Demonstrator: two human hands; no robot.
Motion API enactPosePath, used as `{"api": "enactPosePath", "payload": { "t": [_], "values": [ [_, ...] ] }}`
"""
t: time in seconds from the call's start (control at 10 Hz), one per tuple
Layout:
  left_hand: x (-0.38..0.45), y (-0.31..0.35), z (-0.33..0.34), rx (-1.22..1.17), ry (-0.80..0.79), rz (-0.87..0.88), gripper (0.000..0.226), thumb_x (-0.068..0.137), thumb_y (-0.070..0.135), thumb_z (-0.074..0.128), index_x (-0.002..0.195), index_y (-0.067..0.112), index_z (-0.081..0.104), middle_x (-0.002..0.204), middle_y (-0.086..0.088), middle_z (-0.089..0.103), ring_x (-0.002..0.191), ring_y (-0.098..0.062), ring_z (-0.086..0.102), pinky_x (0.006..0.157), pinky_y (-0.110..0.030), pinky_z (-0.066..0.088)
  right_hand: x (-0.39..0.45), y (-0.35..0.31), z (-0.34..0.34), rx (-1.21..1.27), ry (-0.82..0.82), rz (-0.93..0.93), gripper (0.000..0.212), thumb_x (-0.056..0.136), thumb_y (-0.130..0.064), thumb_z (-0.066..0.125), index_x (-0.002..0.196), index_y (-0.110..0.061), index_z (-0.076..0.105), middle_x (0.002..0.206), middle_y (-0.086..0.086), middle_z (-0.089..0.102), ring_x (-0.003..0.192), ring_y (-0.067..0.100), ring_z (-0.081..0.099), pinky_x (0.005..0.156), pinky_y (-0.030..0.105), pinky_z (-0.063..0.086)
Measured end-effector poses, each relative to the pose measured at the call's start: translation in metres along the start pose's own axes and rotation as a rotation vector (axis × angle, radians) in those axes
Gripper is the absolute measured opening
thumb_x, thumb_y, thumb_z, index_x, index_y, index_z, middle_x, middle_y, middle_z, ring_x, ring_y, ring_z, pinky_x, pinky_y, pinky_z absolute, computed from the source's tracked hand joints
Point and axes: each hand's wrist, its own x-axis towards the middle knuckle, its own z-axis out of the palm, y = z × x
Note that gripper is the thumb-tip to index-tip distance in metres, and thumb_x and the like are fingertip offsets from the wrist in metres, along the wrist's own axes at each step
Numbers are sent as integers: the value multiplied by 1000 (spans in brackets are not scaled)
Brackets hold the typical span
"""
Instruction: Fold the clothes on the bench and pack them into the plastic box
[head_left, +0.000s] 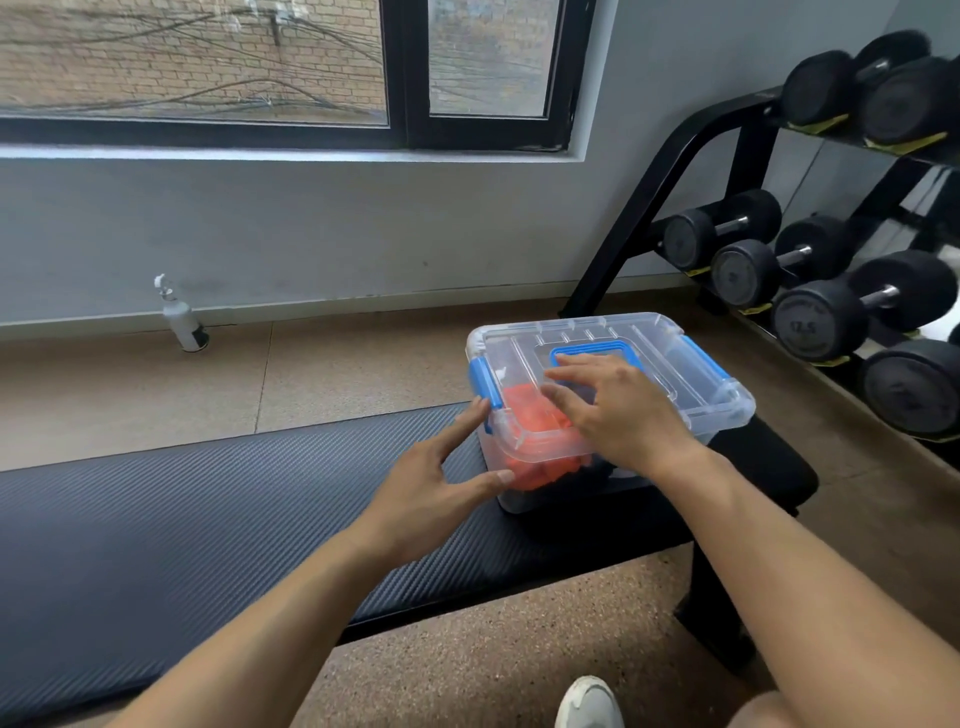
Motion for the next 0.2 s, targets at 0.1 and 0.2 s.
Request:
{"api": "enactPosePath", "payload": {
  "t": [0.1, 0.2],
  "values": [
    [-5, 1, -3, 21, -1, 20, 79, 86, 41, 75, 154, 38, 35, 157, 23, 34, 141, 13, 27, 123, -25, 21, -1, 1, 1, 3, 21, 17, 46, 94, -57, 57, 133, -33, 65, 138, -8, 63, 130, 16, 52, 108, 45, 45],
    [-4, 5, -14, 46, 171, 78, 75, 84, 50, 71, 150, 38, 39, 148, 27, 40, 138, 11, 35, 122, -37, 30, -3, -4, -5, 129, 214, -57, 38, 95, -47, 62, 126, -27, 69, 127, -4, 69, 122, 17, 59, 104, 44, 48]
  ]
}}
